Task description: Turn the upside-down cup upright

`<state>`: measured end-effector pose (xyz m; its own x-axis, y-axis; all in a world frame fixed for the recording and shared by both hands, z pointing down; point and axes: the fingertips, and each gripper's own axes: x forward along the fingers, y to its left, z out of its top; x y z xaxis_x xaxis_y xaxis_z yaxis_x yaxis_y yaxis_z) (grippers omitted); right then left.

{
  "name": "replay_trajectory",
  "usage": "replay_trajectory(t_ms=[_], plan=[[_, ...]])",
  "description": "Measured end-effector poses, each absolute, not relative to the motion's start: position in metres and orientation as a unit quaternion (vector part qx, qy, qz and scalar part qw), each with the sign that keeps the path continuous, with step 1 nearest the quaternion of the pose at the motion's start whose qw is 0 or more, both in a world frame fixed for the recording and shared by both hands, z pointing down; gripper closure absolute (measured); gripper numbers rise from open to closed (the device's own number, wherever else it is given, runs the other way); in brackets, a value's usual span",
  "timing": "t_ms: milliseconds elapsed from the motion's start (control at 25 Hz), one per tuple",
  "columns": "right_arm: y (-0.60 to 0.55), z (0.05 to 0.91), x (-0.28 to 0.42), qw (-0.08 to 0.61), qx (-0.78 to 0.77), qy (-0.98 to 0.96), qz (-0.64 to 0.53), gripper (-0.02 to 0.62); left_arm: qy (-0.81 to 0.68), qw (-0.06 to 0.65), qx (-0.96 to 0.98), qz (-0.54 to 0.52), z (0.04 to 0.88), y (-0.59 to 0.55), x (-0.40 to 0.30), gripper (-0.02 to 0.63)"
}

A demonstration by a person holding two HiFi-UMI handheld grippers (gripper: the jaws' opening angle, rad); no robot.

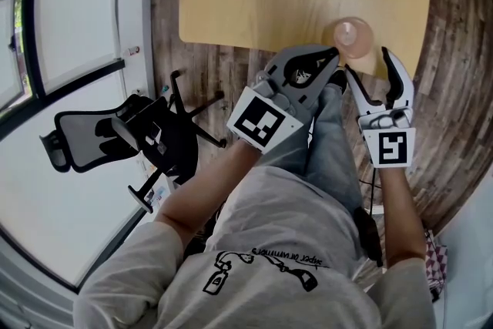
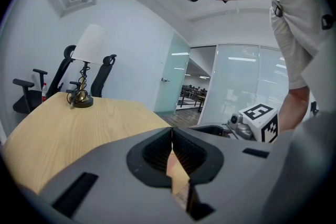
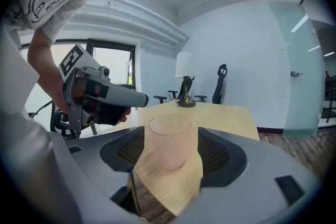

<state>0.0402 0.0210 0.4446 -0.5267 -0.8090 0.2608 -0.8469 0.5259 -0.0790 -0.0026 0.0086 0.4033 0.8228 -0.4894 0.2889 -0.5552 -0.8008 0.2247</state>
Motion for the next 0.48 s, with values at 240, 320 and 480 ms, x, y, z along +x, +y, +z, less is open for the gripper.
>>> replay_trajectory(t_ms=[240,320,480], plan=[[0.015,0.462,0.038,0.116,0.479,-0.864,0.105,0.285,-0.283,0.16,0.939,0.11,0.412,0.006,-0.002,0.597],[0.014,0.466,0.037,0.121,0.478,-0.863,0.108,0.278,-0.284,0.162,0.939,0.109,0.413,0.006,-0.001,0.597],[0.011,0.467,0.031,0.126,0.471,-0.868,0.095,0.264,-0.285,0.165,0.938,0.107,0.413,0.004,-0.001,0.597]])
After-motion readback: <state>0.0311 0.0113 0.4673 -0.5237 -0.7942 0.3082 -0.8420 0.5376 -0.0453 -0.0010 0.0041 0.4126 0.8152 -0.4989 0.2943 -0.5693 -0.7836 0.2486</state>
